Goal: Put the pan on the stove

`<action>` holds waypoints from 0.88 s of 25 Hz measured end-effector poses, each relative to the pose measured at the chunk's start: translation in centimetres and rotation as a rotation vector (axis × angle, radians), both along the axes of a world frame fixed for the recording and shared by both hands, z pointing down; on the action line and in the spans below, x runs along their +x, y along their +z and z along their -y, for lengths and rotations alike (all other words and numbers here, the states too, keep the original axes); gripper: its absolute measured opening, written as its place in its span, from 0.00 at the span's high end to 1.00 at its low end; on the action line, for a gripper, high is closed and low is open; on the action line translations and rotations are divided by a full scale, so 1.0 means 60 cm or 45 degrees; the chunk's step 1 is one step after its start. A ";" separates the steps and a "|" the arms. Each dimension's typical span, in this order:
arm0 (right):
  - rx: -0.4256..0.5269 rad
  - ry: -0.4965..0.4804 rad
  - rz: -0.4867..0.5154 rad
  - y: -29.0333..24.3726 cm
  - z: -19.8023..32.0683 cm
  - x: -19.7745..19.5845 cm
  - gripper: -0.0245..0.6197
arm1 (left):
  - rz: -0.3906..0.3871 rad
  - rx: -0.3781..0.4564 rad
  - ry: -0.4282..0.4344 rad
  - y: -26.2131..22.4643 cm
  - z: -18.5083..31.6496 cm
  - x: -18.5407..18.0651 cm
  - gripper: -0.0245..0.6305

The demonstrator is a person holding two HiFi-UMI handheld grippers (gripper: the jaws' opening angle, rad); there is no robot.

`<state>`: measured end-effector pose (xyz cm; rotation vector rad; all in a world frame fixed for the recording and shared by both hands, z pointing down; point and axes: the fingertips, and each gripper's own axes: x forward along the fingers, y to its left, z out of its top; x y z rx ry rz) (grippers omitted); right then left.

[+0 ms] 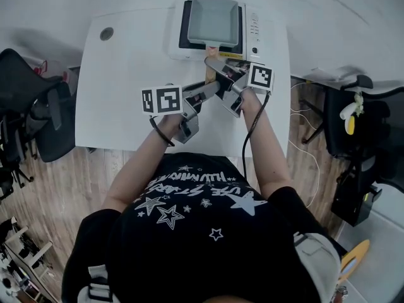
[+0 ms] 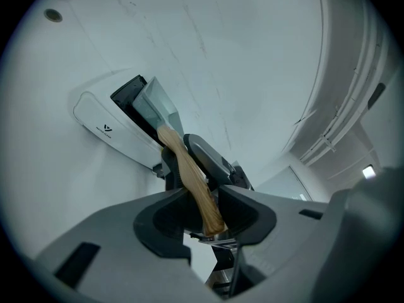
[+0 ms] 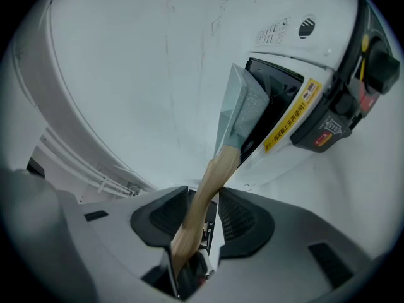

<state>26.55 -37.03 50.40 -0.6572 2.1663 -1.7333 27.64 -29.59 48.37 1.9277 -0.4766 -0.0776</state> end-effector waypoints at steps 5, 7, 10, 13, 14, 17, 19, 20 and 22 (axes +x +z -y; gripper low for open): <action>0.001 -0.006 -0.015 0.005 0.002 0.001 0.73 | 0.032 0.002 0.005 0.008 0.001 0.001 0.75; 0.001 -0.006 -0.018 0.008 0.003 0.000 0.73 | 0.052 0.006 0.016 0.013 0.001 0.001 0.75; 0.005 -0.008 -0.046 0.015 0.003 0.002 0.73 | 0.076 0.010 0.030 0.023 0.001 0.003 0.75; 0.012 -0.008 -0.067 0.018 0.003 0.001 0.73 | 0.082 0.008 0.035 0.028 0.000 0.002 0.75; 0.012 -0.005 -0.067 0.018 0.002 0.001 0.73 | 0.079 0.006 0.037 0.028 0.000 0.002 0.75; -0.011 0.005 -0.060 0.018 0.000 -0.002 0.73 | 0.071 0.004 0.047 0.030 0.000 0.002 0.75; -0.018 0.011 -0.061 0.019 -0.001 -0.001 0.73 | 0.066 0.003 0.053 0.030 -0.001 0.003 0.75; -0.013 0.015 -0.064 0.019 0.000 0.000 0.72 | 0.063 0.001 0.053 0.031 -0.001 0.003 0.75; 0.000 0.025 -0.066 0.021 0.002 0.003 0.73 | 0.059 0.000 0.055 0.032 -0.001 0.004 0.75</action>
